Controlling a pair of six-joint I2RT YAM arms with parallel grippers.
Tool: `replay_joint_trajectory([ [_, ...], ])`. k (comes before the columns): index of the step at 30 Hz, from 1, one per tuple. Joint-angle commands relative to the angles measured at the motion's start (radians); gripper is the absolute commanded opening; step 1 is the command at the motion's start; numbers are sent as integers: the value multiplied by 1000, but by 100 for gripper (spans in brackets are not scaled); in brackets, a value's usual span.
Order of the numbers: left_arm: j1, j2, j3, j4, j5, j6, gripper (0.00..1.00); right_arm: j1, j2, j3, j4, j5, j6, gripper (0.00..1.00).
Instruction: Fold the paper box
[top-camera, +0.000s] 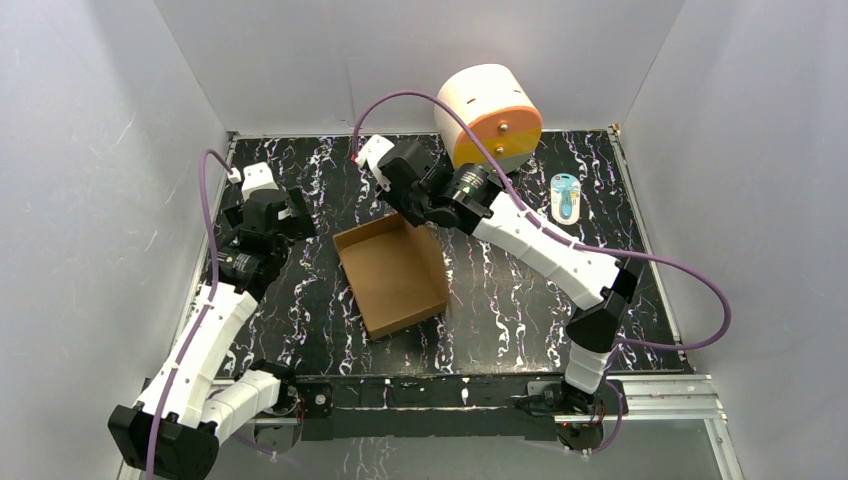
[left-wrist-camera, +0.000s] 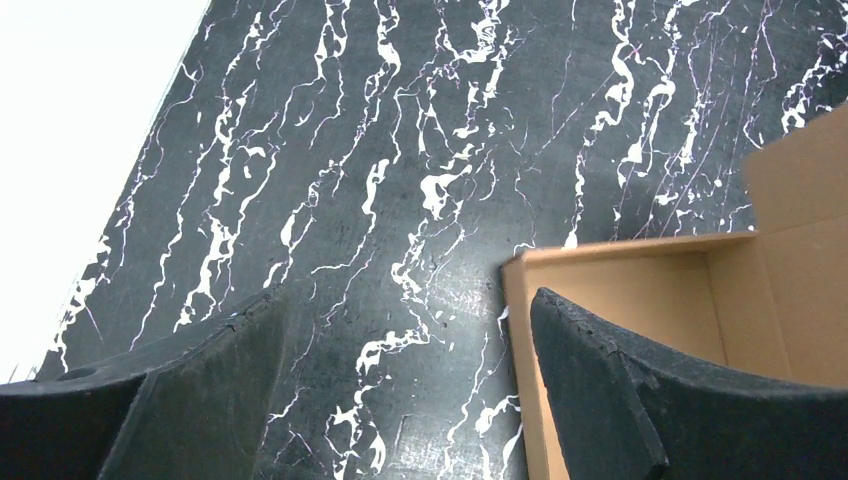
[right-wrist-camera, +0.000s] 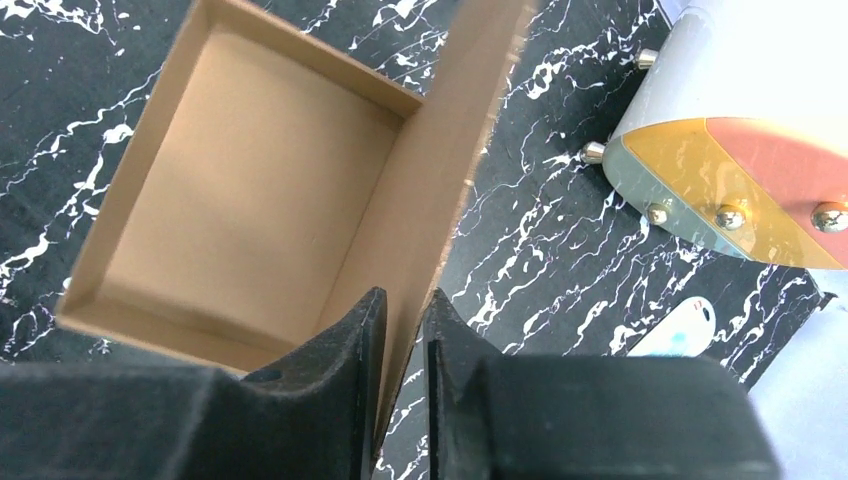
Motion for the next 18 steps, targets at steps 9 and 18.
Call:
replay_joint_trajectory([
  [9,56,-101,-36,54,109,36,88,-99,-28,-1,101,-357,-365,12],
  [18,75,-144,-56,90,212,70,88,-222,1,53,35,-717,-708,12],
])
